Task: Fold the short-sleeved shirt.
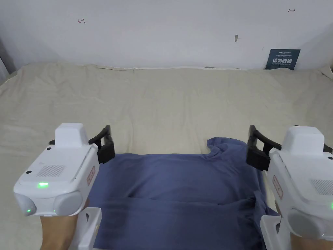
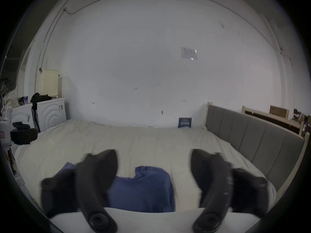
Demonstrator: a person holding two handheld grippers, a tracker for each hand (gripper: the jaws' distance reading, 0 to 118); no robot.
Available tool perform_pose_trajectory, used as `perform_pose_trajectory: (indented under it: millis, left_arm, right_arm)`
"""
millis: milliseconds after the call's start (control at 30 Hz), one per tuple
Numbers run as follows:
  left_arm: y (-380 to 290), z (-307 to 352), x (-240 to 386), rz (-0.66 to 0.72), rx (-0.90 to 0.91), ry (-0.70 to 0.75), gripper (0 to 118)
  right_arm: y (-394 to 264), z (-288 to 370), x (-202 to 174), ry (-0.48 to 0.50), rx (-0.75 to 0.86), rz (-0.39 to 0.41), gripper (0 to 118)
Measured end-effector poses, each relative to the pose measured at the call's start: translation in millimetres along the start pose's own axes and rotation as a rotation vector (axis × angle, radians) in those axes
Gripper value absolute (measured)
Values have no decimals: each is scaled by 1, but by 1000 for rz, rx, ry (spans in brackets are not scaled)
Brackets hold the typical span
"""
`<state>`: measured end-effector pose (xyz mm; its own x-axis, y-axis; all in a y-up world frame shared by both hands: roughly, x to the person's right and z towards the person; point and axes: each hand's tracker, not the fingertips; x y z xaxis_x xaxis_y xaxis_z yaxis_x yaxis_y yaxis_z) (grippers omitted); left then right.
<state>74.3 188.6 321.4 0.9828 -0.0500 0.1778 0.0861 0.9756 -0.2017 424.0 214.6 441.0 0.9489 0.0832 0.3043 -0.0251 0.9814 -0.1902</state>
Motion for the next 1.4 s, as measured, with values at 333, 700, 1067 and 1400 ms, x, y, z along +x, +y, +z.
perform_pose_trajectory:
  millis: [333, 700, 1067, 1400]
  left_arm:
    - [-13, -76, -4, 39, -215, -51, 0]
    - [-52, -242, -46, 27, -590, -149, 8]
    - [-119, -304, -55, -34, -838, -27, 73]
    - [-112, -280, -28, -81, -739, -102, 4]
  right_arm:
    - [-7, -38, 0, 26, -22, 7, 1]
    - [-29, -100, 3, 20, -129, 1, 1]
    - [-60, -151, 16, -3, -245, -27, 1]
    - [-94, -243, 51, 16, -502, -130, 70]
